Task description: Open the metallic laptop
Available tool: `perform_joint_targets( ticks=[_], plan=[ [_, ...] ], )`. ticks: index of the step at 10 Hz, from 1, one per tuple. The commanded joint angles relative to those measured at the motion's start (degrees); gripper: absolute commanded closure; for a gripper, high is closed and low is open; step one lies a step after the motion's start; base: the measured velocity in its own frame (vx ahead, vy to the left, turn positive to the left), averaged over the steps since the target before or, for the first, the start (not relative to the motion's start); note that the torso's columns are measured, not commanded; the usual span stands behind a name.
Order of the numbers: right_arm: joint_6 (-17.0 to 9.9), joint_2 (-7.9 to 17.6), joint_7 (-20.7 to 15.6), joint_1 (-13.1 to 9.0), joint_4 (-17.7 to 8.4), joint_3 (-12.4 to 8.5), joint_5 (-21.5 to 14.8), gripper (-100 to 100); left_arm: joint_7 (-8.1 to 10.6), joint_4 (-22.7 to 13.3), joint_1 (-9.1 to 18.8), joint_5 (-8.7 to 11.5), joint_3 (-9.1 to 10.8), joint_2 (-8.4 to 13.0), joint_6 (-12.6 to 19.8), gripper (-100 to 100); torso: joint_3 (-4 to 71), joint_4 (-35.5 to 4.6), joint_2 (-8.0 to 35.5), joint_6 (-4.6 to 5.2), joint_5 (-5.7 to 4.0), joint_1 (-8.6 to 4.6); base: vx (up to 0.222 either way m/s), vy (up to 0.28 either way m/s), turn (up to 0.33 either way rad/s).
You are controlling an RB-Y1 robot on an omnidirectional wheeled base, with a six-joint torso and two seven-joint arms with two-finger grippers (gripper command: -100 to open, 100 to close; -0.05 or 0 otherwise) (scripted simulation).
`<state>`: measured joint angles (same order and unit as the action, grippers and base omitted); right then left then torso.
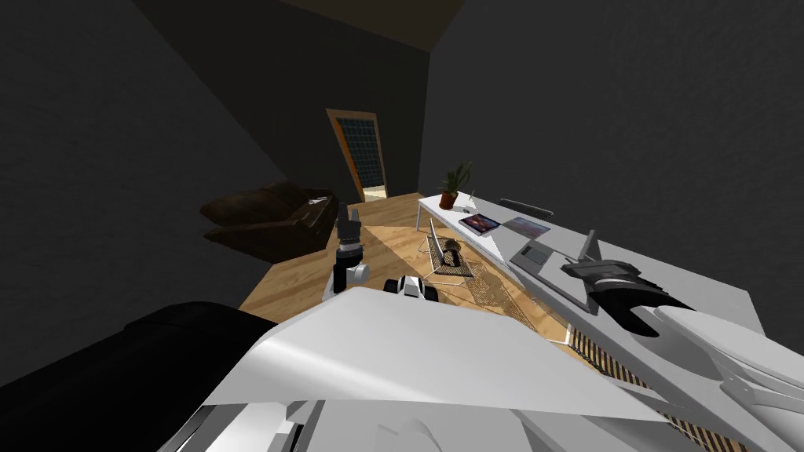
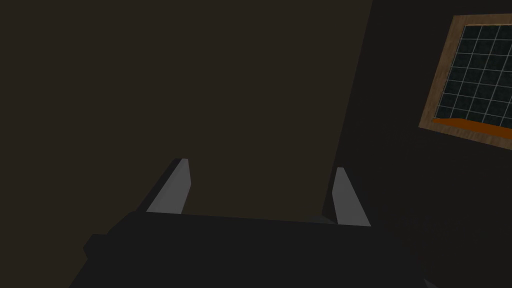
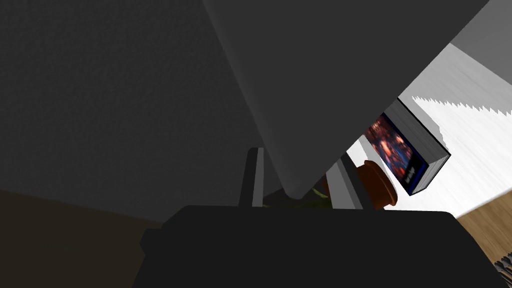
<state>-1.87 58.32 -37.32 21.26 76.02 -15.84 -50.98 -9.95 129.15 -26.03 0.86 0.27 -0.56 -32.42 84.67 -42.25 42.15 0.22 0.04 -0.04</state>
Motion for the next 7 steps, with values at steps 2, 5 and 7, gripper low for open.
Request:
perform_joint_targets(
  ticks=[2, 5, 7],
  plan=[
    [-0.19, 1.05, 0.07, -4.70, -6.22, 5.50, 1.59, 100, 0.00, -0.01, 0.03, 0.00, -0.01, 0.00, 0.01, 0, -0.13, -0.04, 0.15, -0.42, -0.08, 0.01, -0.107, -0.012, 0.229],
    [1.23, 2.99, 0.72, -6.09, -9.83, 6.07, 2.99, -100, 0.00, -0.01, 0.03, 0.00, -0.01, 0.00, 0.01, 0, -0.10, -0.07, 0.16, -0.45, 0.00, 0.07, -0.051, 0.001, 0.107],
    [2.67, 5.73, 1.97, -5.24, -10.23, 5.77, 4.29, -100, 0.00, 0.00, -0.01, 0.00, 0.00, 0.00, 0.00, 0, 0.04, 0.02, -0.09, -0.18, 0.04, 0.23, 0.045, 0.057, -0.113]
  ],
)
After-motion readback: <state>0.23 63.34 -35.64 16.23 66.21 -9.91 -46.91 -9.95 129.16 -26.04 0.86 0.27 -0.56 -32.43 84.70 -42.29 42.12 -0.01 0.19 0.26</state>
